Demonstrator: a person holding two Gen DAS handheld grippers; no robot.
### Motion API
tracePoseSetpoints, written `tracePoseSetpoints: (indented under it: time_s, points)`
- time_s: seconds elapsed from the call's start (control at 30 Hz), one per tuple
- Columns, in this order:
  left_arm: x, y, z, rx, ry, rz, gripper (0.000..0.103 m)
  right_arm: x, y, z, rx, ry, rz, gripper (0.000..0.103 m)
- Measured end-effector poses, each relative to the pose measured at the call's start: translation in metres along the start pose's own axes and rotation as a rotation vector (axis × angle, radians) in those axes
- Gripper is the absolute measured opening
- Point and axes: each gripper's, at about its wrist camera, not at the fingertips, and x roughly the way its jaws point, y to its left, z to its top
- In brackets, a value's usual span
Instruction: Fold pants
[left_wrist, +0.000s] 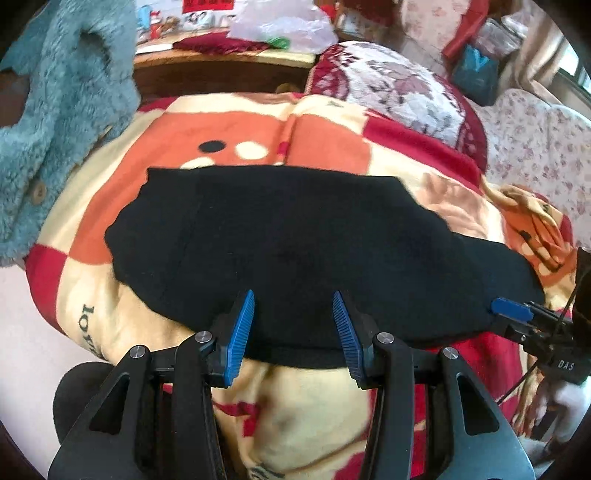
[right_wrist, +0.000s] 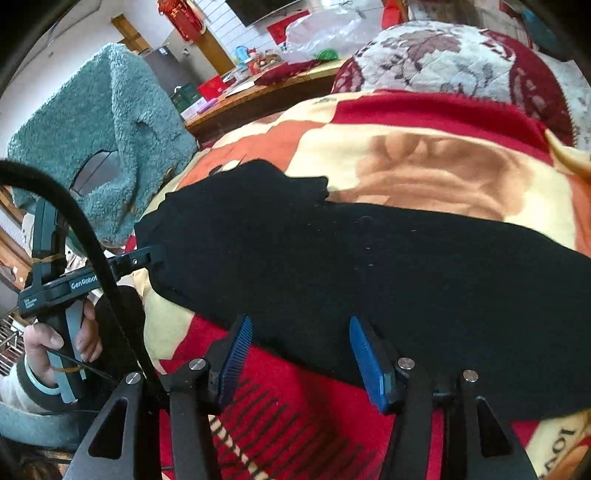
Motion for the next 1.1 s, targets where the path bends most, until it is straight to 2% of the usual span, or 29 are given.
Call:
tracePoseSetpoints:
  time_s: [0.23,0.47,0.63,0.8,0.93,1.1]
  points:
    - [-0.008,-0.035,0.006,0.062,-0.032,-0.039,0.044,-0.032,-0.017,-0.017,0.07,-0.044,-0.037,0.053]
    - [-0.005,-0.067,0.011,0.116,-0.03,-0.084,0.044,-0.055,-0.043,-0.033,0.161,-0.073,-0.112,0.055]
    - [0.002,-0.092,0.013,0.163,-0.017,-0.125,0.044,-0.073,-0.065,-0.047,0.254,-0.1,-0.132,0.068]
    - [0.015,-0.127,0.017,0.251,0.007,-0.218,0.044,-0.092,-0.092,-0.063,0.371,-0.128,-0.148,0.068]
    - [0.033,-0.164,0.025,0.323,0.059,-0.314,0.044,-0.105,-0.113,-0.076,0.463,-0.143,-0.173,0.068]
    - [0.063,-0.21,0.038,0.398,0.13,-0.415,0.044,-0.099,-0.139,-0.084,0.564,-0.155,-0.118,0.069]
